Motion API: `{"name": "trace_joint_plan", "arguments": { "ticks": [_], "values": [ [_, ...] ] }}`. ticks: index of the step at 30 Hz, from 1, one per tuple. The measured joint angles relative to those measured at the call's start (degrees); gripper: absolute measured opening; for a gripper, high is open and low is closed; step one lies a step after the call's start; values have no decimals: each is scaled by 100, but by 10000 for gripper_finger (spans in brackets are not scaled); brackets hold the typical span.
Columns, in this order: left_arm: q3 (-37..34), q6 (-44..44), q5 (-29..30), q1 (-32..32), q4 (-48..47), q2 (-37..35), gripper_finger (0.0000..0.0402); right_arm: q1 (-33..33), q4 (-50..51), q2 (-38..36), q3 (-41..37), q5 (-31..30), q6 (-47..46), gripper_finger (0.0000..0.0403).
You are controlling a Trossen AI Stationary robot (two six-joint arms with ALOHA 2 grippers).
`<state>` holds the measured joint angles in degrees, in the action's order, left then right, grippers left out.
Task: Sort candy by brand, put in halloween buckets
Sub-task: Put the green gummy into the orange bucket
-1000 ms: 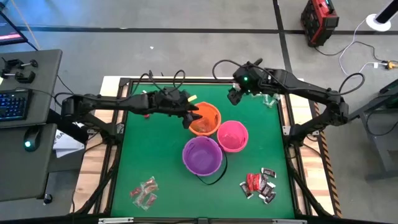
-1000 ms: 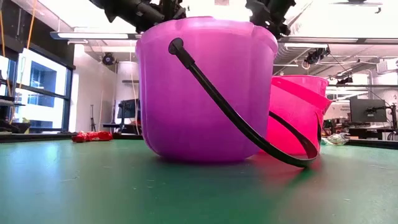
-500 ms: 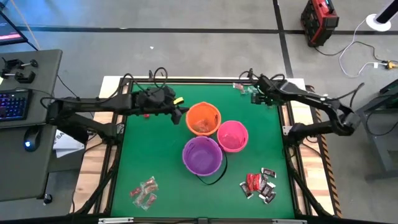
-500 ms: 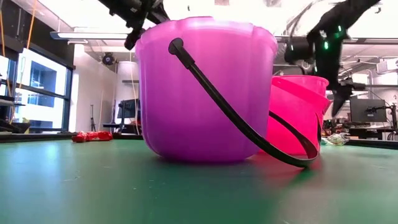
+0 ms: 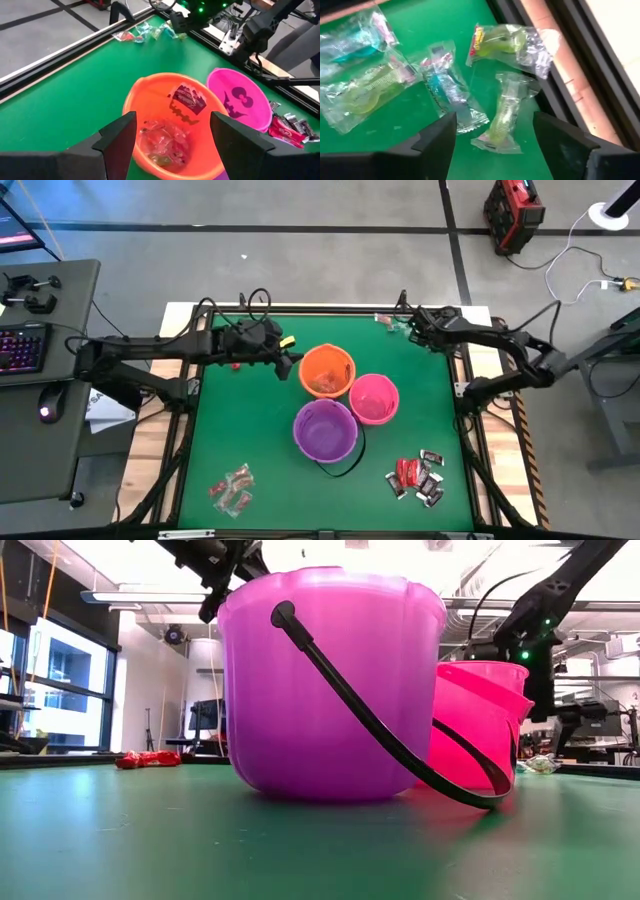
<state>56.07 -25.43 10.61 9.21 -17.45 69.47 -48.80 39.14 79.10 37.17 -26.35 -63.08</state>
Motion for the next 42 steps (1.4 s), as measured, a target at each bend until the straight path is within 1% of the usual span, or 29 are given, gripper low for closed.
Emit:
{"name": "trace_joint_plan", "arguments": {
  "ticks": [4, 7, 10, 14, 17, 18, 19, 20, 23, 26, 28, 30, 33, 34, 36, 38, 42],
  "values": [
    [0, -2, 0, 0, -136, 0, 241, 2, 109, 310, 0, 50, -125, 229],
    [0, 0, -8, -4, -142, -8, 241, 2, 166, 401, 0, 80, -254, 210],
    [0, 78, -30, -44, -131, -83, 241, 4, 214, 399, 0, 81, -215, 179],
    [0, 250, 65, -41, -127, -342, 241, 4, 387, 366, 0, 64, 183, 108],
    [0, 359, 308, -9, -136, -652, 241, 7, 573, 214, 0, -53, 405, 42],
    [0, 371, 396, -5, -148, -762, 241, 7, 612, 105, 0, -63, 505, 23],
    [0, 403, 502, 1, -157, -874, 241, 9, 614, -20, 0, -75, 626, 13],
    [0, 412, 586, 14, -194, -991, 241, 14, 607, -166, 2, -89, 749, 10],
    [0, 415, 840, 15, -295, -1355, 241, 87, 806, -696, 110, -115, 905, 24],
    [0, 417, 1041, 15, -255, -1799, 241, 353, 803, -1371, 338, -110, 915, 24],
    [0, 449, 1190, 15, -124, -2095, 241, 656, 321, -1848, 445, 109, 1036, 13],
    [0, 548, 1381, 15, 8, -2345, 241, 996, -554, -2252, 463, 523, 1200, 5],
    [0, 795, 1532, 15, 163, -2588, 241, 1561, -1940, -2500, 468, 1271, 1302, 8],
    [0, 870, 1552, 15, 170, -2638, 241, 1768, -2316, -2504, 468, 1495, 1293, 10],
    [0, 936, 1552, 15, 162, -2688, 241, 2232, -3044, -2404, 468, 1749, 1234, 11],
    [0, 931, 1550, 15, 123, -2686, 241, 2724, -3664, -2198, 466, 1824, 1214, 11],
    [0, 768, 1548, 15, -69, -2556, 241, 3697, -4664, -1505, 466, 1849, 1371, 12]
  ]
}}
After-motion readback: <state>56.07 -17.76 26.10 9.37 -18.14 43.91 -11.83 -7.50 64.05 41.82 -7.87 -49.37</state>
